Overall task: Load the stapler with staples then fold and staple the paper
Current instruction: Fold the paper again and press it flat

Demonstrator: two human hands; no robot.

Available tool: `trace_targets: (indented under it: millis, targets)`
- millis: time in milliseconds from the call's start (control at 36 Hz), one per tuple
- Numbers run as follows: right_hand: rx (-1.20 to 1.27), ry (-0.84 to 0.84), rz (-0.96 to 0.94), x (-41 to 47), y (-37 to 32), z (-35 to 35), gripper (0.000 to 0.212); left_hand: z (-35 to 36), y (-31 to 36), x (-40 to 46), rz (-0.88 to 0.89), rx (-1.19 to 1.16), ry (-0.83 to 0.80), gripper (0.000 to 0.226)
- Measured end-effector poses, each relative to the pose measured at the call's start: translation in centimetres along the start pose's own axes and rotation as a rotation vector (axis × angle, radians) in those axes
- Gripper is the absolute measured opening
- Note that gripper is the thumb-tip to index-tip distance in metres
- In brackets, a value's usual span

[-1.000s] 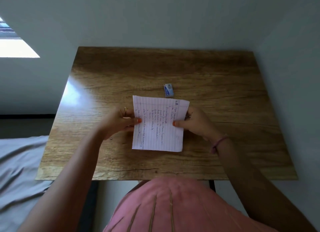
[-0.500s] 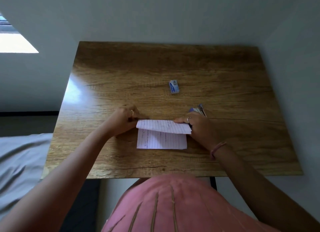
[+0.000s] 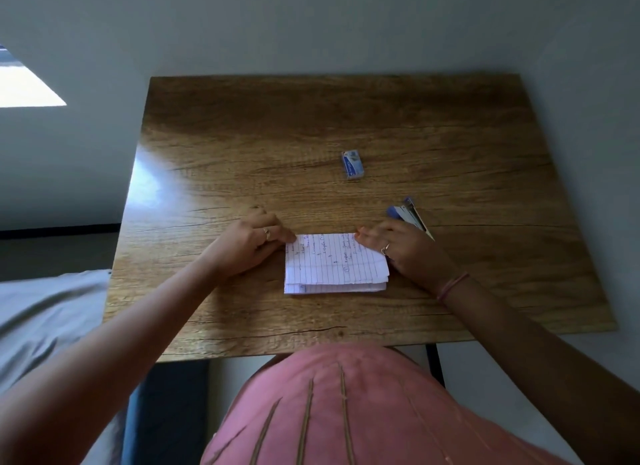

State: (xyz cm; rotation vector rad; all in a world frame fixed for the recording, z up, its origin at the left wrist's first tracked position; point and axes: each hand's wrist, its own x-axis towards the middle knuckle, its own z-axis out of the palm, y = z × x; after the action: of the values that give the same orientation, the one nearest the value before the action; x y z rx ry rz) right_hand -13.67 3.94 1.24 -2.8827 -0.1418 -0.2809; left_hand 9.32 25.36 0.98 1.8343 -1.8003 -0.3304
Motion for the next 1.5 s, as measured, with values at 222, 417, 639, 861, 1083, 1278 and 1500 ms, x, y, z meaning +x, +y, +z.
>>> trace_targets:
  millis: [222, 417, 639, 861, 1083, 1278, 1500]
  targets:
    - [-0.145, 0.023, -0.033, -0.8, -0.5, 0.6, 0.04, 0.4, 0.1, -0.5, 0.015, 0.015, -0.005, 0.019]
    - [-0.278, -0.009, -0.095, -1.1, -0.8, 0.7, 0.046, -0.1, 0.0, -0.4, 0.038, 0.006, -0.05, 0.035]
    - [-0.283, -0.053, -0.054, -1.3, -1.5, 0.1, 0.048, 0.8, 0.2, -0.8, -0.124, -0.149, 0.024, 0.024]
    - [-0.161, -0.101, 0.034, -1.2, -2.0, -0.5, 0.05, 1.0, 0.2, -0.7, -0.156, -0.136, -0.011, 0.025]
    - [0.106, -0.323, 0.316, -1.7, -3.3, -0.8, 0.064, 1.0, 0.3, -0.7, -0.153, -0.106, -0.018, 0.024]
    - [-0.018, -0.228, 0.318, -0.3, -4.9, -0.4, 0.095, 1.4, 0.7, -0.9, -0.179, -0.086, 0.031, 0.027]
    - [-0.198, -0.069, 0.149, 0.4, -5.3, 0.4, 0.052, 1.6, 0.6, -0.9, -0.199, -0.085, 0.09, 0.014]
